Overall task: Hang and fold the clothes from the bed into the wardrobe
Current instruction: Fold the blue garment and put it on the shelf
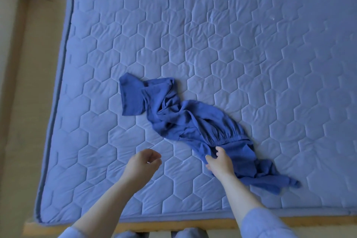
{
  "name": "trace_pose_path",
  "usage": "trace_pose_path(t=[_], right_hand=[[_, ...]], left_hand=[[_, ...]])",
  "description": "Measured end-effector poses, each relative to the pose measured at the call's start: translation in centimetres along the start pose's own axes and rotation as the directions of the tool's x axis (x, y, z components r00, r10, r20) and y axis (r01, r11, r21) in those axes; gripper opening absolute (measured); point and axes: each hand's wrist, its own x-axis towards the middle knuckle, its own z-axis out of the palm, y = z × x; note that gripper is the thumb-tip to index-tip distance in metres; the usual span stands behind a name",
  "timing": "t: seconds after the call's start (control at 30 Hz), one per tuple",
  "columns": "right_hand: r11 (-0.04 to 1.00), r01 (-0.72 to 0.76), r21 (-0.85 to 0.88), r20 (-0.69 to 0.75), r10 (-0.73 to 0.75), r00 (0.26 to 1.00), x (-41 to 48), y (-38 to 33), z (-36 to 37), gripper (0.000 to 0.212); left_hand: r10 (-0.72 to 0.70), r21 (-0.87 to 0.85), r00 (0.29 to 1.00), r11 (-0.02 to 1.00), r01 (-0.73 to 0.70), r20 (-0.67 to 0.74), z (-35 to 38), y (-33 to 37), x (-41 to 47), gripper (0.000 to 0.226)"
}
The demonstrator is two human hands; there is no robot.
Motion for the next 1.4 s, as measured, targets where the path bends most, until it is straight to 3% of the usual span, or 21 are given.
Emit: trace_pose_path(t=[0.1, 0.2, 0.27, 0.43, 0.5, 0.57, 0.63, 0.73, 0.8, 0.87, 0.97, 1.03, 1.1, 1.23, 1.4], right_hand=[[0.994, -0.085, 0.061, -0.001, 0.086, 0.996, 1.9, 0.4, 1.3, 0.038], [0.997, -0.030, -0.069, -0.101, 0.023, 0.995, 2.8, 0.9, 2.4, 0.007], [0.988, 0.003, -0.157, -0.117, -0.021, 0.993, 3.2, 1.8, 3.1, 0.015], [0.986, 0.064, -0.157, -0.003, -0.066, 0.998, 2.5, 3.8, 3.8, 0.019], [0.984, 0.104, -0.146, 0.139, -0.084, 0.987, 1.9, 4.3, 4.0, 0.022], [0.997, 0.046, -0.059, 0.240, -0.031, 0.970, 1.5, 4.7, 4.2, 0.019], [1.000, -0.002, -0.009, 0.184, 0.003, 0.983, 2.0, 5.2, 4.1, 0.021], [0.999, -0.042, 0.029, -0.064, 0.044, 0.997, 3.5, 5.0, 2.9, 0.019], [0.982, -0.089, 0.168, -0.167, 0.118, 0.979, 4.5, 4.3, 1.7, 0.019], [0.902, -0.137, 0.408, -0.172, 0.224, 0.959, 5.8, 3.6, 0.7, 0.020], [0.595, -0.246, 0.765, 0.046, 0.331, 0.943, 7.2, 2.1, -0.6, 0.017], [0.428, -0.318, 0.846, 0.183, 0.327, 0.927, 7.7, 1.2, -1.1, 0.016], [0.379, -0.360, 0.852, 0.242, 0.324, 0.914, 8.0, 0.7, -1.2, 0.014], [0.435, -0.362, 0.825, 0.232, 0.324, 0.917, 8.4, -0.2, -0.9, 0.012], [0.569, -0.259, 0.780, 0.090, 0.308, 0.947, 7.4, -0.5, -1.5, 0.017]], left_hand=[[0.009, 0.003, 0.999, 1.000, -0.009, -0.031, 0.3, -0.2, 1.5, 0.011], [-0.002, 0.003, 0.999, 1.000, 0.002, -0.046, 0.3, -0.2, 2.9, 0.011], [-0.007, 0.009, 0.999, 1.000, 0.008, -0.040, 0.2, -0.3, 3.7, 0.010], [-0.004, 0.029, 1.000, 1.000, 0.005, -0.030, 0.5, -0.3, 5.0, 0.010], [-0.003, 0.039, 1.000, 0.999, 0.004, -0.018, 0.9, -0.2, 5.2, 0.009], [0.000, 0.049, 1.000, 0.999, 0.000, -0.001, 1.2, 0.1, 5.3, 0.009], [0.004, 0.051, 1.000, 0.999, -0.004, 0.011, 1.7, 0.4, 5.5, 0.010], [-0.004, 0.039, 1.000, 0.999, 0.003, 0.024, 2.4, 0.6, 5.8, 0.012], [-0.003, 0.046, 1.000, 0.999, 0.001, 0.030, 2.9, 0.7, 6.0, 0.011], [0.002, 0.052, 0.999, 0.999, -0.004, 0.033, 3.3, 0.8, 6.2, 0.011], [0.003, 0.062, 0.999, 0.998, -0.005, 0.032, 3.8, 0.8, 6.4, 0.011], [0.003, 0.071, 0.999, 0.997, -0.006, 0.037, 4.0, 0.8, 6.5, 0.012], [0.003, 0.073, 0.999, 0.997, -0.006, 0.041, 4.2, 0.8, 6.6, 0.011], [0.009, 0.076, 0.999, 0.997, -0.012, 0.038, 4.2, 1.2, 6.7, 0.010], [0.026, 0.070, 0.999, 0.997, -0.028, 0.025, 3.4, 2.2, 6.4, 0.011]])
